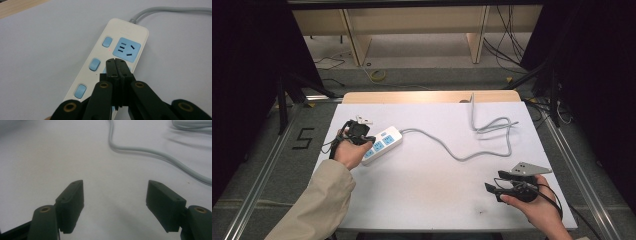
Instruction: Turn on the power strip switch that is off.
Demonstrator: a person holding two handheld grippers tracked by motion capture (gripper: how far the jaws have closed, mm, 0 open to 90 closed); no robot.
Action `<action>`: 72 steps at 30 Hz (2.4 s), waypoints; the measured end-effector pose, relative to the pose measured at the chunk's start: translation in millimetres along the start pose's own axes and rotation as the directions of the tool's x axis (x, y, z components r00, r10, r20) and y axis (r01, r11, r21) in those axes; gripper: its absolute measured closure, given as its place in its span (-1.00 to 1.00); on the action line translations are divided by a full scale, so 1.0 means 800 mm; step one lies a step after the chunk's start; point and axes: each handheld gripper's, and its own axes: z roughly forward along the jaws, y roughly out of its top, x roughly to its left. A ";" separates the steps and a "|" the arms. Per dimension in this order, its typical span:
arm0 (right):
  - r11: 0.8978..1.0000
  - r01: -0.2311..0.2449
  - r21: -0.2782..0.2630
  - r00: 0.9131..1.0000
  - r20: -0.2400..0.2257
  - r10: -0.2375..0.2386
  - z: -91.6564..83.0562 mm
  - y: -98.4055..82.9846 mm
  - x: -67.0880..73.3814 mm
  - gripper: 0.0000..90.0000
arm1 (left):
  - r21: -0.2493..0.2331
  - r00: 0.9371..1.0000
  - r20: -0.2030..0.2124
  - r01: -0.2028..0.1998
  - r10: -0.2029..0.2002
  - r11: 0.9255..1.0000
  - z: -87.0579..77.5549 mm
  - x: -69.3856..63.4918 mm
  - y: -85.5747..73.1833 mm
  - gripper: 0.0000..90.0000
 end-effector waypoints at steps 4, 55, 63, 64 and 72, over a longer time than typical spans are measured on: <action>1.000 0.001 0.001 1.000 0.000 -0.001 0.000 0.000 0.000 -0.31 | -0.001 1.000 -0.005 -0.006 0.006 1.000 0.004 -0.001 0.003 1.00; 1.000 -0.013 0.002 1.000 0.013 0.013 -0.002 -0.003 -0.002 -0.31 | 0.039 0.998 -0.050 -0.035 0.037 0.999 0.041 0.017 0.011 1.00; 1.000 -0.014 0.004 1.000 0.014 0.014 -0.002 -0.003 -0.002 -0.31 | 0.045 0.998 -0.052 -0.044 0.047 0.998 0.047 0.019 0.011 1.00; 1.000 -0.014 0.004 1.000 0.014 0.014 -0.002 -0.003 -0.002 -0.31 | 0.047 0.997 -0.053 -0.047 0.050 0.998 0.048 0.019 0.011 1.00; 1.000 -0.015 0.004 1.000 0.013 0.015 -0.002 -0.004 -0.002 -0.31 | 0.056 0.997 -0.051 -0.054 0.056 0.997 0.053 0.019 0.011 1.00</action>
